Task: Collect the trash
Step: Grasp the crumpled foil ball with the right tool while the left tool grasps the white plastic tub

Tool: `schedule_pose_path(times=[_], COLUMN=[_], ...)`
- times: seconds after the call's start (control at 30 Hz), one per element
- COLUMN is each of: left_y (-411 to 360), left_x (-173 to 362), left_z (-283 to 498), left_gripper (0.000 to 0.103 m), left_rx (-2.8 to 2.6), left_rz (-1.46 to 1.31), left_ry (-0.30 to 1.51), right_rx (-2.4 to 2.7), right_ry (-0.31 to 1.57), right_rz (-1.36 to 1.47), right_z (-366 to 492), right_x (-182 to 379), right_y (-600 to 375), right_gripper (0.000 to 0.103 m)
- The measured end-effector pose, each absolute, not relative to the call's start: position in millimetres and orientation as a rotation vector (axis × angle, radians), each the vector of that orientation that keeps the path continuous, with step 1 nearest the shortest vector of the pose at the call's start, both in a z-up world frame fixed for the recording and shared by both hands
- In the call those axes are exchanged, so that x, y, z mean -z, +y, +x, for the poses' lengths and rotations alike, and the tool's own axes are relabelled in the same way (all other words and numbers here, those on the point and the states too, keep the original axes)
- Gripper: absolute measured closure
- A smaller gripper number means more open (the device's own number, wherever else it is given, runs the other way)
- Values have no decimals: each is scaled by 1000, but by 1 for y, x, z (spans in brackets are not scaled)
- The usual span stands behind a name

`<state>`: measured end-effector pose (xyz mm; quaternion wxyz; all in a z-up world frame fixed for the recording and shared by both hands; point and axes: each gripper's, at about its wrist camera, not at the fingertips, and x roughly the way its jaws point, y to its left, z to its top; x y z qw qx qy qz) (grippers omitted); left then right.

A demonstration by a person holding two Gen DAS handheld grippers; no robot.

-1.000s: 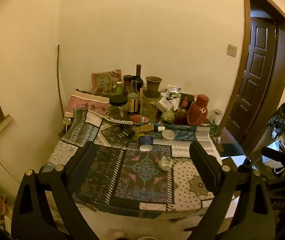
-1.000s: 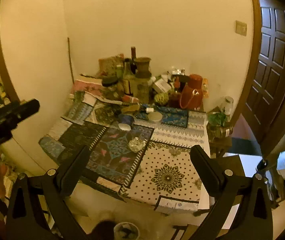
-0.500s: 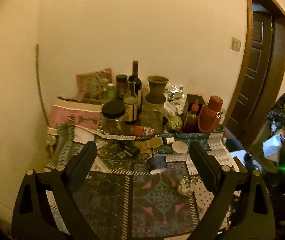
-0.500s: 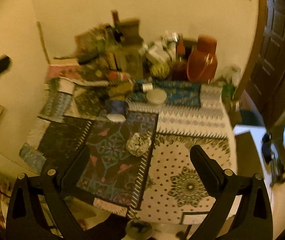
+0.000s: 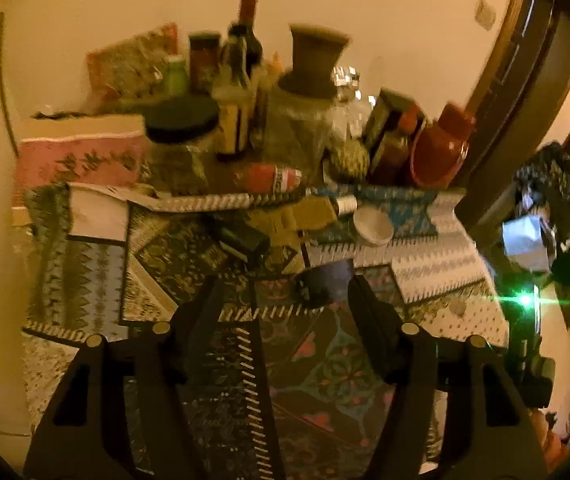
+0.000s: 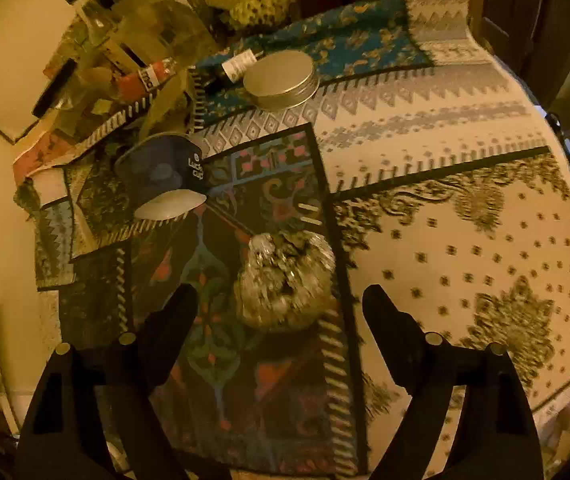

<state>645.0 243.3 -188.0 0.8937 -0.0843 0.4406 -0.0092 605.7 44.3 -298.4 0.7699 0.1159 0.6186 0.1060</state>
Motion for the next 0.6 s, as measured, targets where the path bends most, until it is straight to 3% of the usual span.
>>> schedule_pose_path(times=[0.1,0.13,0.6], left_y=[240,239,196], left_x=[209,215,289], left_z=[660,664,731], left_gripper=[39,39,39], left_rx=[34,40,78], left_rz=[-174,-181,-258], left_ry=[965,982,1205], right_rx=[-233,-234,-165], right_ry=[1383,1389,1261], right_rz=[219,210,156], right_z=[612,613,596], right_x=[310,312,274], right_y=[55,58,21], right_gripper=[43,54,59])
